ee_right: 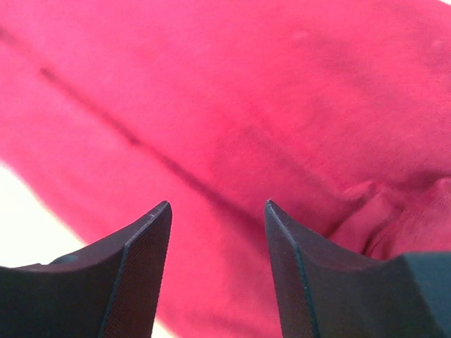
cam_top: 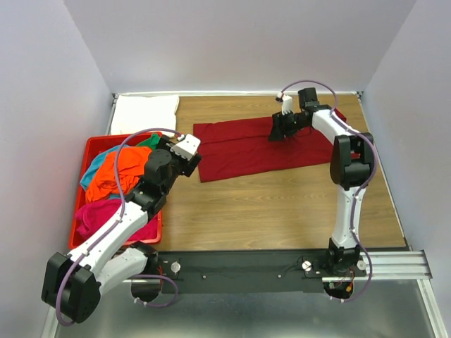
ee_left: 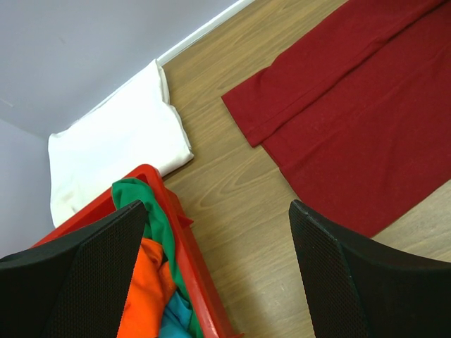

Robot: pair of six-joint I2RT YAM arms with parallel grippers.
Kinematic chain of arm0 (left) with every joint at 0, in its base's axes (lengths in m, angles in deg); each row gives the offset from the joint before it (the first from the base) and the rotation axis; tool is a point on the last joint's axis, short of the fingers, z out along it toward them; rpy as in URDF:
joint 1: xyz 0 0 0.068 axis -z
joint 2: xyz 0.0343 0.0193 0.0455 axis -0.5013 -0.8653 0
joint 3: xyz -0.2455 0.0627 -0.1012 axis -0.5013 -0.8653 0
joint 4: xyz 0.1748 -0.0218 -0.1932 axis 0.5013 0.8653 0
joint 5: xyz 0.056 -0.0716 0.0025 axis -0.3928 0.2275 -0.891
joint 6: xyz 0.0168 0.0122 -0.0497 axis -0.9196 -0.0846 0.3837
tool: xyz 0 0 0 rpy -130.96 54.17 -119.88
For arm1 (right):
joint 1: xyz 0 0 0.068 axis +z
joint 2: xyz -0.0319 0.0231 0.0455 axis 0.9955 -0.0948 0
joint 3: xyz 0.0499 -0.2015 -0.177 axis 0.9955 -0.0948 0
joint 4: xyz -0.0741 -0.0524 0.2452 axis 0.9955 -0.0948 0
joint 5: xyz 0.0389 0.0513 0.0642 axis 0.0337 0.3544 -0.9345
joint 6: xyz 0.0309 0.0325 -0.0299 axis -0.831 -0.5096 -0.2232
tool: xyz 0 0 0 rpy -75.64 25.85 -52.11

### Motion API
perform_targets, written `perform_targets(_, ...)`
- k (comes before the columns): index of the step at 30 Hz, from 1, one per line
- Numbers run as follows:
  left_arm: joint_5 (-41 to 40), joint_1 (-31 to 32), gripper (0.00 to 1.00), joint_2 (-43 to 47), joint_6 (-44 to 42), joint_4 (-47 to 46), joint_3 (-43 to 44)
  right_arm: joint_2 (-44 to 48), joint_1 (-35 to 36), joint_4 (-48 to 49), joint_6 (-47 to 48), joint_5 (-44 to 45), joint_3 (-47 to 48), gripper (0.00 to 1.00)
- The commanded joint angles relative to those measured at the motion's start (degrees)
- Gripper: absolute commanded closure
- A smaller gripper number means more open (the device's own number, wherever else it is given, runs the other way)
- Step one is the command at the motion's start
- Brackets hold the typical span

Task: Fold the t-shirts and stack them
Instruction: Fold the tshirt

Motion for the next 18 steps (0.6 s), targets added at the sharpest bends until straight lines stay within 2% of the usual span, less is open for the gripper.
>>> perform_targets(1,-0.3,0.3,0.11,0.5,0.1,-1.4,1.5,8.4,1.3,-4.4,12.3,-7.7,-3.9,0.37)
perform_targets(5,-4.2,0.3,0.11,2.8,1.9,-1.7,1.7,12.1,8.1,-11.0,29.6,-9.9,-9.1,0.36)
perform_targets(10,-12.8,0.2,0.11,6.3,7.2,-2.0,2.4,17.5,19.5,-10.5,45.6,-1.1,-19.3,0.34)
perform_targets(14,-15.6,0.2,0.10,9.6,8.5,-1.9,2.4,19.0,30.3,-2.6,45.0,10.4,-22.9,0.33)
perform_targets(18,-19.7,0.2,0.10,13.6,8.1,-2.9,1.4,15.6,36.1,2.5,40.6,20.8,-20.4,0.34)
